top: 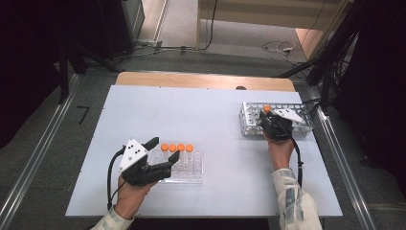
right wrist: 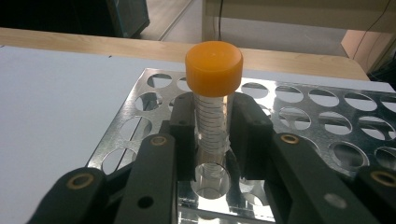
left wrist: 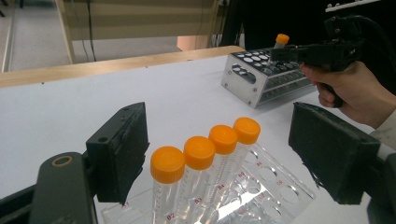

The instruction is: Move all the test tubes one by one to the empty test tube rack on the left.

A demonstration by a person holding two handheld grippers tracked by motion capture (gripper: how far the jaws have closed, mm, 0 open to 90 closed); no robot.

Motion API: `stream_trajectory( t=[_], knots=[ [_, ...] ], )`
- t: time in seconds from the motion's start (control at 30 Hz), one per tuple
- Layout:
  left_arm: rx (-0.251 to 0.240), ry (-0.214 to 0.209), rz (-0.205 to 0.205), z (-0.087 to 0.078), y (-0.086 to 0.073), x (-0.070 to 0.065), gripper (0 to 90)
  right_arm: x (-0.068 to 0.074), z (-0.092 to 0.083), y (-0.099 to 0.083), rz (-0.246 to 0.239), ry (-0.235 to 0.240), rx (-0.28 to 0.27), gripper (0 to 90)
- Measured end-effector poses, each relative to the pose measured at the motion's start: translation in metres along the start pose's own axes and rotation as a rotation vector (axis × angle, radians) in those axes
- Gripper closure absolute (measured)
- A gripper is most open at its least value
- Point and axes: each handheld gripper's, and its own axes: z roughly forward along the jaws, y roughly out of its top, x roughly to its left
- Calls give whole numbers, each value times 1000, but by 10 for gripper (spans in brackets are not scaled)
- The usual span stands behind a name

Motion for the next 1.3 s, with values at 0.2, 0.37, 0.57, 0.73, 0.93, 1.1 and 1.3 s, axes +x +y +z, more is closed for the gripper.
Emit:
stream_trajectory(
  t=[0.2,0.37,0.57,0.73,0.93,1.1,1.3],
  knots=[
    [-3,-3,0,-1,0,-1,195,0,-8,6,-3,-8,-33,715],
    [-9,-6,1,-1,1,-2,194,0,-23,20,-3,-2,-72,717],
    [-9,-12,7,-2,1,-3,194,1,-47,32,-8,22,-113,719],
    [-14,-21,11,-3,2,-6,194,10,-64,31,-30,98,-96,720],
    [-10,-35,19,-4,2,-9,194,27,-83,23,-74,185,-71,721],
    [-12,-47,27,-4,2,-13,195,42,-101,15,-115,255,-64,723],
    [-11,-68,41,-4,3,-21,195,59,-120,1,-159,342,-41,723]
  ],
)
